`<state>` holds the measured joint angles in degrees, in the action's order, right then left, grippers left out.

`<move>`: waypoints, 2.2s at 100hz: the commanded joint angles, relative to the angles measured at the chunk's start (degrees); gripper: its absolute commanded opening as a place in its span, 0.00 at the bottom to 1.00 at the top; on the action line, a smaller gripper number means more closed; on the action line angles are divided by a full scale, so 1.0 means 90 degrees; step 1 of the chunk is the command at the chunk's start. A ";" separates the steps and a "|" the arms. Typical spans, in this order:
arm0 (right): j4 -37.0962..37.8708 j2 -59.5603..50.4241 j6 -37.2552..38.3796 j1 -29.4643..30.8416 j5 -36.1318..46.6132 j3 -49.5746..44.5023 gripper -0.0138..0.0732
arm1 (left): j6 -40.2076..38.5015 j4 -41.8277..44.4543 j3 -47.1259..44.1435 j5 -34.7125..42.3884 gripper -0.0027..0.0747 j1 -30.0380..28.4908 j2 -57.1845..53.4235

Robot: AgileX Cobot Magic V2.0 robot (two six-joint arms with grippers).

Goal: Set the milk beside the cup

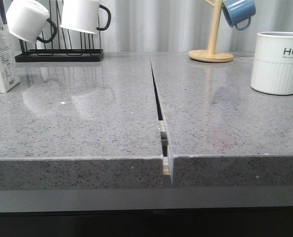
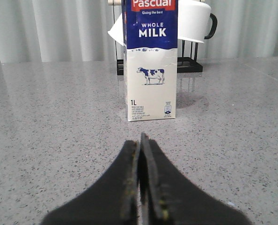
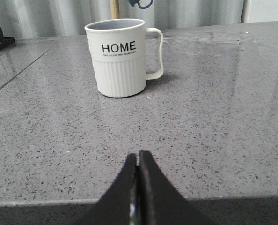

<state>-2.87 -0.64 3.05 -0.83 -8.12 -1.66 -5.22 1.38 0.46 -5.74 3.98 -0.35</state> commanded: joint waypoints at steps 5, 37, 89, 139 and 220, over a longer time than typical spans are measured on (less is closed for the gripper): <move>0.0083 -0.0097 -0.0020 -0.0016 0.0546 0.0124 0.02 | -0.0051 0.0004 -0.0322 0.0483 0.01 0.0023 -0.0195; 0.0083 -0.0097 -0.0020 -0.0016 0.0753 0.0141 0.02 | -0.0051 0.0004 -0.0322 0.0483 0.01 0.0023 -0.0195; -0.0333 0.2025 0.0052 -0.0003 -0.0374 0.2148 0.02 | -0.0051 0.0004 -0.0322 0.0483 0.01 0.0023 -0.0195; -0.0284 0.4506 0.0052 -0.0003 -0.0304 0.3189 0.03 | -0.0051 0.0004 -0.0322 0.0483 0.01 0.0023 -0.0195; 0.0554 0.6663 0.0046 0.0823 0.2691 0.3189 0.77 | -0.0051 0.0004 -0.0322 0.0483 0.01 0.0023 -0.0195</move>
<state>0.00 57.16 3.51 5.95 7.43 24.95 -5.22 1.38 0.46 -5.84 3.98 -0.35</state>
